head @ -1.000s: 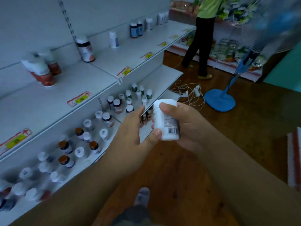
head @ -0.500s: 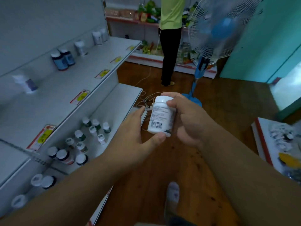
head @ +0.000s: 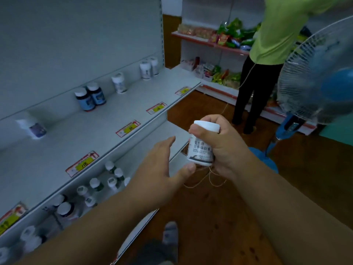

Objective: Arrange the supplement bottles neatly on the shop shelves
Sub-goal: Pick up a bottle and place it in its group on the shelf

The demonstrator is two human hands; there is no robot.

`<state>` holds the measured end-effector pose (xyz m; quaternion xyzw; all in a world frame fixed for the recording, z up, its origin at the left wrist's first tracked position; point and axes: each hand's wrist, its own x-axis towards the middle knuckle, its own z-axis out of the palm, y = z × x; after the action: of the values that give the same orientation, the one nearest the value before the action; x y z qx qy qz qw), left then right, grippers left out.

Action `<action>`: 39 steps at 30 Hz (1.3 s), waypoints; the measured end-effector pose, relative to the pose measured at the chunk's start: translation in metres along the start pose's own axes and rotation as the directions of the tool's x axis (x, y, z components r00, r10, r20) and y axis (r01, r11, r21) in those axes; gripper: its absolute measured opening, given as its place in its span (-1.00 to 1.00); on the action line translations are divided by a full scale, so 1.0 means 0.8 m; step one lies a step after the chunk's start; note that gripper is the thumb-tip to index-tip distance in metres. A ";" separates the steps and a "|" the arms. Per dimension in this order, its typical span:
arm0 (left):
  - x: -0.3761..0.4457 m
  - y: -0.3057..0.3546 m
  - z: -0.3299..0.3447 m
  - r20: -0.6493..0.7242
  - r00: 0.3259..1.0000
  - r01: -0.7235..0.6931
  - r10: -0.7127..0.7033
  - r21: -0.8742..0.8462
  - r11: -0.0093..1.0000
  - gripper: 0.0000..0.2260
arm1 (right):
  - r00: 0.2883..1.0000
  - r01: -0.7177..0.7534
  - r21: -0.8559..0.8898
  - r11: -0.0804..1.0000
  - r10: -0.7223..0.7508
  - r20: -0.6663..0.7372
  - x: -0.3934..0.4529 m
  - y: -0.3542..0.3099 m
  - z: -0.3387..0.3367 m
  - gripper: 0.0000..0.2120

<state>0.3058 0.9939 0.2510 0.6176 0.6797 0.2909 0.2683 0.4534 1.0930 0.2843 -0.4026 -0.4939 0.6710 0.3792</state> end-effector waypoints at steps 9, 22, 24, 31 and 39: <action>0.215 -0.043 -0.043 -0.108 0.986 0.130 -0.126 0.025 0.991 -0.11 | 0.988 -0.065 -0.034 0.997 0.069 0.139 0.239 -0.040 0.020 -0.51; 0.463 -0.116 -0.066 -0.207 0.921 0.372 -0.330 0.219 0.902 -0.07 | 0.944 0.112 -0.471 0.875 0.054 0.326 0.540 -0.067 0.019 -0.58; 0.499 -0.129 -0.062 -0.270 0.894 0.430 -0.357 0.300 0.851 -0.13 | 0.911 0.215 -0.540 0.814 0.032 0.411 0.590 -0.065 0.022 -0.53; 0.600 -0.168 -0.055 -0.416 0.728 0.677 -0.545 0.309 0.668 -0.14 | 0.691 0.666 -0.648 0.371 0.022 0.723 0.727 -0.062 0.068 -0.42; 0.636 -0.213 -0.044 -0.461 0.632 0.768 -0.623 0.261 0.585 -0.16 | 0.543 0.829 -0.531 0.173 -0.028 0.839 0.760 -0.040 0.113 -0.45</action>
<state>0.1160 1.4868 0.1483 0.2830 0.9487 0.0971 0.1025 0.1386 1.6191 0.2317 -0.0883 -0.9731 0.2018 0.0668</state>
